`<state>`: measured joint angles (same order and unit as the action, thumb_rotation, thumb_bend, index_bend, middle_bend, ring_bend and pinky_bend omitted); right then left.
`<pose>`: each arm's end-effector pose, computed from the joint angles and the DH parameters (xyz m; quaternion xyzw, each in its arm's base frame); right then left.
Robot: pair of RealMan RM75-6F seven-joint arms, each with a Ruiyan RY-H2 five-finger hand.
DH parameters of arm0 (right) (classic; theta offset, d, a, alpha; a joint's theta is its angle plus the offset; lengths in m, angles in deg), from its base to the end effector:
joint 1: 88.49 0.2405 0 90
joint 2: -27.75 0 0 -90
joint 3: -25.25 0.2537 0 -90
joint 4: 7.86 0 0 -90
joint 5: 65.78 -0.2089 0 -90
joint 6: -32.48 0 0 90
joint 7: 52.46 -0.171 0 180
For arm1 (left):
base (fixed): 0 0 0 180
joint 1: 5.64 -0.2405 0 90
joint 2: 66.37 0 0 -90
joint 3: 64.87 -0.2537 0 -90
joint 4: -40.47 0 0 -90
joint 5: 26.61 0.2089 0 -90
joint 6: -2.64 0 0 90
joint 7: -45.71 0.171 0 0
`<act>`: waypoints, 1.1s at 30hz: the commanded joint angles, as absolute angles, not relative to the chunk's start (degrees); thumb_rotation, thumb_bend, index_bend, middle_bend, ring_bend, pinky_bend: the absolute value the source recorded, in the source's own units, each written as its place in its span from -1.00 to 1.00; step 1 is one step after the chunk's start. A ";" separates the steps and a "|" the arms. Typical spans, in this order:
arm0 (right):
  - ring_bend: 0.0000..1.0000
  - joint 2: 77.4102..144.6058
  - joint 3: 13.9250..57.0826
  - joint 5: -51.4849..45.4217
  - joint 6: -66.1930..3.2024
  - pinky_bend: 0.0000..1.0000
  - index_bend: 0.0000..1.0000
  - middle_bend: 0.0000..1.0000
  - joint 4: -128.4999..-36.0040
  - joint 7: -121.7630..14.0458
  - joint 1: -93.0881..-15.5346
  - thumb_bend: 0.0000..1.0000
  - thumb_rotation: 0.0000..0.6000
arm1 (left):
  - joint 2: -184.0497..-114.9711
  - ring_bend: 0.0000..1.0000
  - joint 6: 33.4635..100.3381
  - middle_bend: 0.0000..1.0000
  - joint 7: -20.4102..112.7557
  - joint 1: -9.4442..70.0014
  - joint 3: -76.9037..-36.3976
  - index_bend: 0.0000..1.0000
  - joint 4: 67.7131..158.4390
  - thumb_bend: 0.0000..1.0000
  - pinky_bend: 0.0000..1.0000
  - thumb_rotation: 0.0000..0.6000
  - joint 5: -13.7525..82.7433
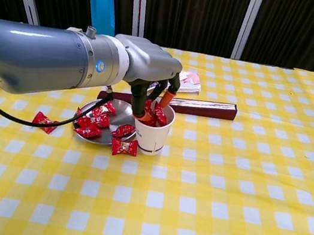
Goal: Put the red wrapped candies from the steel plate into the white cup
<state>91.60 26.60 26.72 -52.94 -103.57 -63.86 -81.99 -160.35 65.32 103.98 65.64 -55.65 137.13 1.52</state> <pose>-0.2749 -0.2079 0.1448 0.5875 -0.4351 0.4770 0.4879 0.0058 0.3533 -0.0690 -0.8427 -0.2253 -0.2607 0.4137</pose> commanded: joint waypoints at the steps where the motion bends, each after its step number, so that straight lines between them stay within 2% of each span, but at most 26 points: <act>1: -1.00 91.60 26.59 26.73 -52.94 -1.00 -1.00 -1.00 -103.55 -63.89 -81.99 -0.22 1.00 | -160.19 0.78 65.58 0.06 103.65 65.58 -55.58 -0.17 137.23 -0.39 0.96 1.00 1.94; 7: -1.00 91.61 26.59 26.76 -53.02 -1.00 -1.00 -1.00 -103.55 -63.87 -82.02 -0.23 1.00 | -159.55 0.78 66.33 0.00 102.60 65.13 -55.23 -0.23 137.59 -0.46 0.96 1.00 2.45; 17: -1.00 91.69 26.62 26.78 -53.14 -1.00 -1.00 -1.00 -103.42 -63.83 -82.06 -0.22 1.00 | -157.25 0.78 68.32 -0.17 98.83 62.74 -54.60 -0.32 138.73 -0.47 0.96 1.00 4.71; 26: -1.00 91.75 26.56 26.70 -52.97 -1.00 -1.00 -1.00 -103.43 -63.59 -82.04 -0.23 1.00 | -153.88 0.78 67.42 -0.29 99.81 60.50 -57.70 -0.37 139.01 -0.52 0.96 1.00 1.33; 33: -1.00 91.75 26.58 26.45 -52.75 -1.00 -1.00 -1.00 -103.48 -63.49 -82.01 -0.22 1.00 | -153.40 0.77 65.67 -0.23 101.06 59.57 -60.67 -0.34 138.07 -0.52 0.96 1.00 -0.85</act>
